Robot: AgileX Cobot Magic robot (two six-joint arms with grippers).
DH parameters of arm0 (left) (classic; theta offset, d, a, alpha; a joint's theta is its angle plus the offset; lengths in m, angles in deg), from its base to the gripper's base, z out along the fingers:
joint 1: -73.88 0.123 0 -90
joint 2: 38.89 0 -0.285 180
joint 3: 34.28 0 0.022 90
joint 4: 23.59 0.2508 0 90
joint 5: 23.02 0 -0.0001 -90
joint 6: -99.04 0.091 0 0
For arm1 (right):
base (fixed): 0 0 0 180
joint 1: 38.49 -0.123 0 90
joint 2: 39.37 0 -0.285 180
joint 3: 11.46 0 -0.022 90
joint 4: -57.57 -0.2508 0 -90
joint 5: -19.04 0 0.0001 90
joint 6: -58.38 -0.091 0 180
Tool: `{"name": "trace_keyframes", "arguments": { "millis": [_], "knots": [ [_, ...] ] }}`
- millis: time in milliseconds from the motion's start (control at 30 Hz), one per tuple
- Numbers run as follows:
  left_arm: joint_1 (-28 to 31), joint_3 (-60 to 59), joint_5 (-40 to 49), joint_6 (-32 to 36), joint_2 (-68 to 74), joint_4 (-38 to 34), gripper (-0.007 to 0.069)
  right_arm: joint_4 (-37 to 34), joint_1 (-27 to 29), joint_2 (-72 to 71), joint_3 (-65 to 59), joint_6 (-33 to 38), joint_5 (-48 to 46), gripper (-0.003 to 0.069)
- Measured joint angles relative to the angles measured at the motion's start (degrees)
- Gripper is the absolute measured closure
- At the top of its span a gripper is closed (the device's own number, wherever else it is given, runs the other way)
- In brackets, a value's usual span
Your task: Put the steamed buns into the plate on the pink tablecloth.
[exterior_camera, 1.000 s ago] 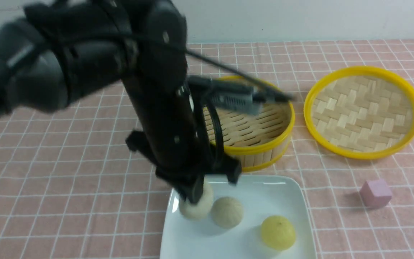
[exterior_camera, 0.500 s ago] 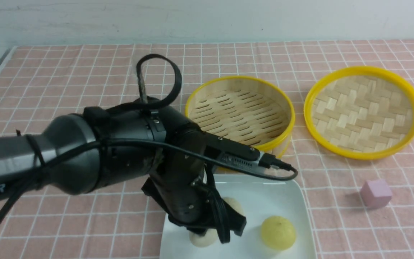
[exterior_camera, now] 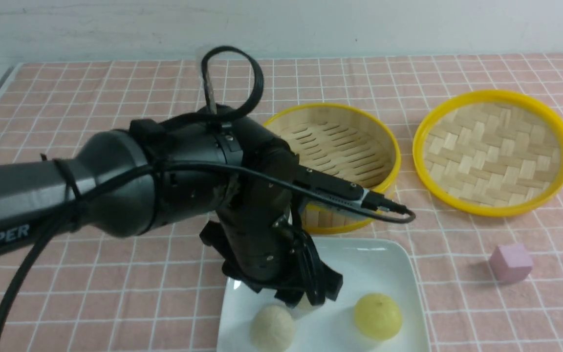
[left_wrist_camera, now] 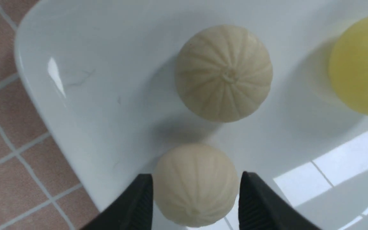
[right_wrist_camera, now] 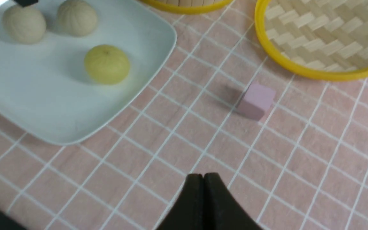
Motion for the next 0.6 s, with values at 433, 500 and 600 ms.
{"name": "trace_keyframes", "arguments": {
  "millis": [433, 500, 600],
  "knots": [
    [-0.02, 5.16, 1.26, 0.00, -0.06, 6.10, 0.0234, -8.66, 0.00, -0.14, -12.40, -2.74, 26.11, 0.0670],
    [-0.02, 5.16, 1.45, 0.00, -0.06, 7.49, 0.0234, -8.66, 0.00, -0.08, -15.70, -2.74, 34.41, 0.0669],
    [-0.02, 5.16, 1.55, 0.00, -0.06, 8.65, 0.0234, -8.52, 0.00, -0.04, -19.08, -2.74, 43.42, 0.0666]
  ]
}}
